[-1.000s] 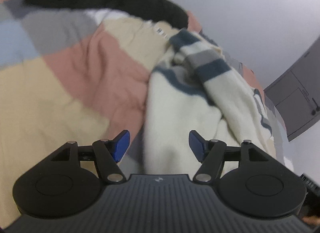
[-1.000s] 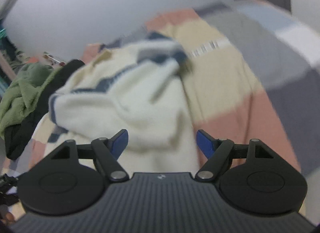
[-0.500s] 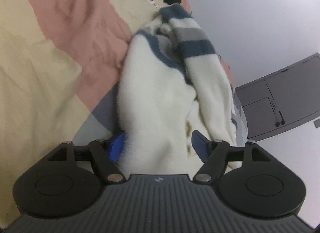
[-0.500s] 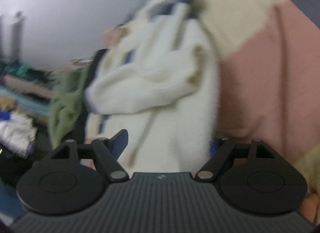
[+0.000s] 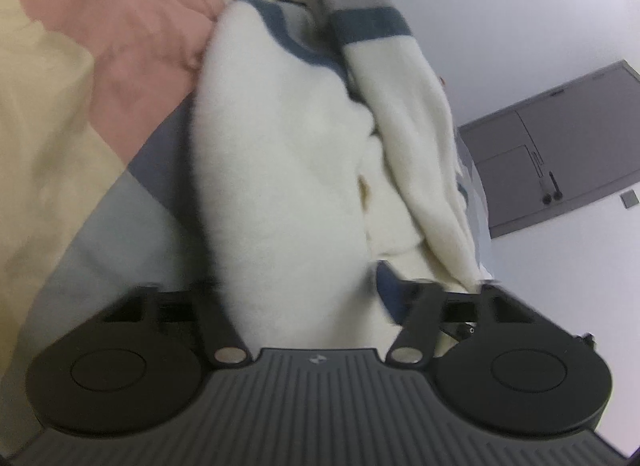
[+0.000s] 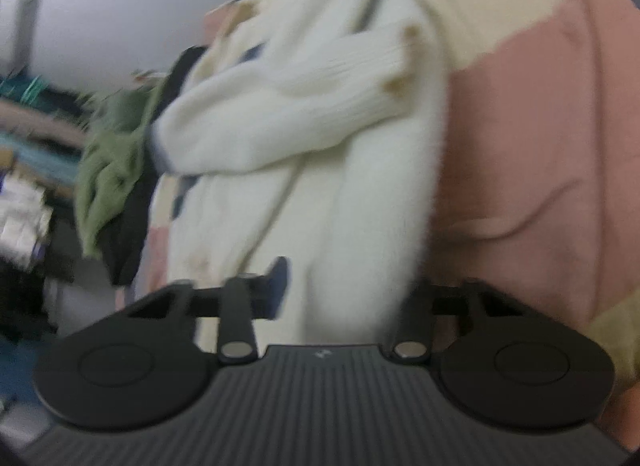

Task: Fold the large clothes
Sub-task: 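Grasp the folded sweater with both tools and lift it off the quilt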

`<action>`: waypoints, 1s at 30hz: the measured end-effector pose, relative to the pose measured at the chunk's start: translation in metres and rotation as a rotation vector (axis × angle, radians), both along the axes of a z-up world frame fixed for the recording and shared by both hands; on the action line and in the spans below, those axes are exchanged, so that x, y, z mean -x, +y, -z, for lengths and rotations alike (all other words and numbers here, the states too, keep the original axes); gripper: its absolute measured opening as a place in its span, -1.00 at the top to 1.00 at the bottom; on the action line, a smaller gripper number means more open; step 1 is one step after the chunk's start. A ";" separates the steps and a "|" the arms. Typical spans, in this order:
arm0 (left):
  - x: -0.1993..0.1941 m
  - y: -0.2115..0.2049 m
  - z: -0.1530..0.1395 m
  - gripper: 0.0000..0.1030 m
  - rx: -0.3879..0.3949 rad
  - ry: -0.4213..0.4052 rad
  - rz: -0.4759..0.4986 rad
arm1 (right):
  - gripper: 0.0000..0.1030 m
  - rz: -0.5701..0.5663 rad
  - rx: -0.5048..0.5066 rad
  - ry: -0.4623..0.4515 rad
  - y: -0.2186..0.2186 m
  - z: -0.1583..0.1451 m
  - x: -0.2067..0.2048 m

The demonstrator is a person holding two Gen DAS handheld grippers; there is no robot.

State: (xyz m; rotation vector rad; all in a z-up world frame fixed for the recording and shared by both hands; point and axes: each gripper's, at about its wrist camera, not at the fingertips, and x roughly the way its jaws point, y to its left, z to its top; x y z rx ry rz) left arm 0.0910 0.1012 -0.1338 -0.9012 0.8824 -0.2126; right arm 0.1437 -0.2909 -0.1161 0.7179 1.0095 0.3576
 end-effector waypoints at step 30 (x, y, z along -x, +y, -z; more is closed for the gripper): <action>0.169 0.030 -0.161 0.67 0.262 -0.504 0.045 | 0.68 -0.163 -0.214 -0.467 -0.055 -0.165 0.138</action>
